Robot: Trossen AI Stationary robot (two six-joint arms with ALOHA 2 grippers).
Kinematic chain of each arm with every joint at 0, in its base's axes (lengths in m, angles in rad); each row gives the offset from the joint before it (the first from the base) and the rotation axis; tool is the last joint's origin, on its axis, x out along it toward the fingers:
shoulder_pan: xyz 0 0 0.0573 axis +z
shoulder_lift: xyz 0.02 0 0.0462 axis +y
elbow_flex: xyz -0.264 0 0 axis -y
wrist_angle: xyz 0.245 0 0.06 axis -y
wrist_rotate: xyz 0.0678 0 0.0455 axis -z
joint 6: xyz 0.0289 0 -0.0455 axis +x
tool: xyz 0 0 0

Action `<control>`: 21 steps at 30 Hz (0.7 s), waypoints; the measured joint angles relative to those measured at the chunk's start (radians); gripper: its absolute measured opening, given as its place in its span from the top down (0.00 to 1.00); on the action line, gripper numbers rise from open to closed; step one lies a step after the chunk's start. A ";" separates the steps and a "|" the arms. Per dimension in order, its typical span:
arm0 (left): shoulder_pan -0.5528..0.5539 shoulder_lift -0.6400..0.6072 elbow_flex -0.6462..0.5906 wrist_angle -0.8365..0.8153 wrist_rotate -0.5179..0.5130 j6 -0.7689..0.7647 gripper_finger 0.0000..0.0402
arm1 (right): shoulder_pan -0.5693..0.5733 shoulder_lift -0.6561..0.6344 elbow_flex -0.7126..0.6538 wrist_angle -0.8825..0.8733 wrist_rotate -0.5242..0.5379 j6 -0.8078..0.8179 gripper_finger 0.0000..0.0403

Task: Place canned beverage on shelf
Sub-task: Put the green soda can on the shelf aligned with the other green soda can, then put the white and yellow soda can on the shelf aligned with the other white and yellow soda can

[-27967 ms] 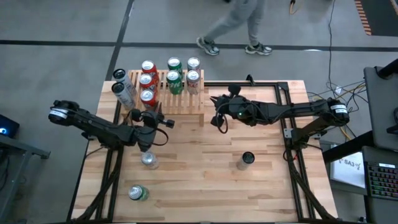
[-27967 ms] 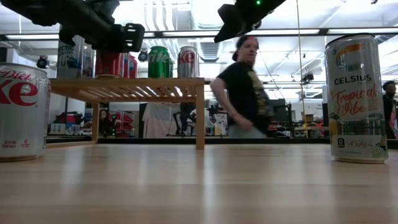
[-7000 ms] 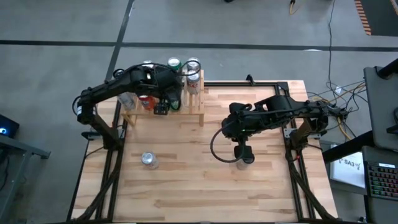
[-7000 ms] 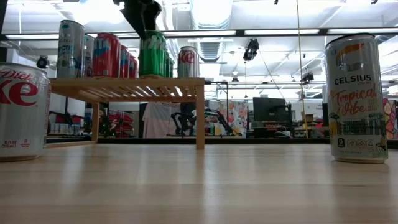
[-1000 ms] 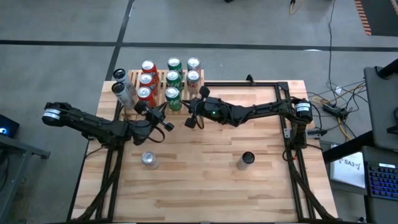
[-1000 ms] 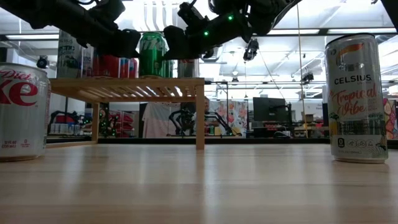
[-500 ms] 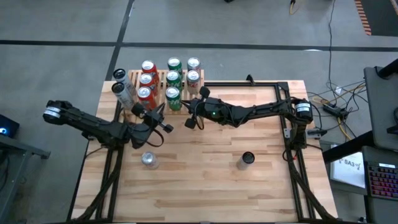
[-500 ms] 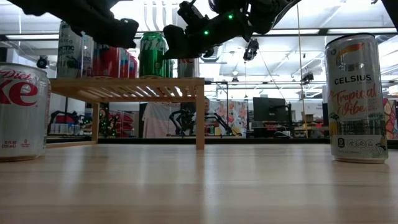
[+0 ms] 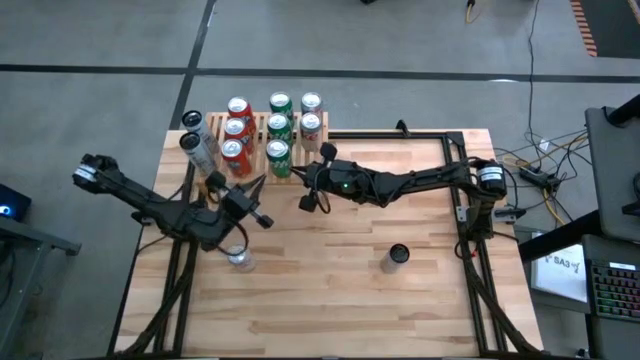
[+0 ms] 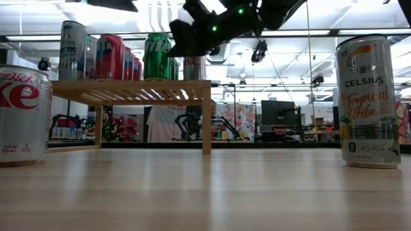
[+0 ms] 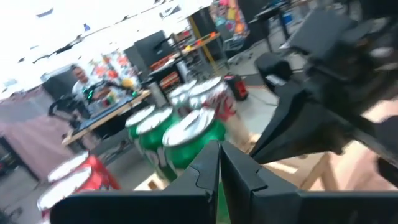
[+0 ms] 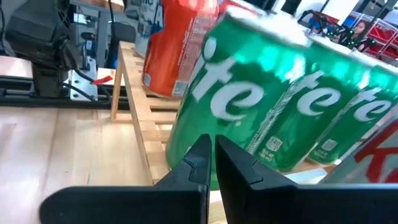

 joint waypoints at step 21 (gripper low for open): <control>-0.165 -0.251 0.304 -0.544 0.386 -0.106 1.00 | 0.061 -0.304 0.020 -0.478 -0.168 0.303 0.97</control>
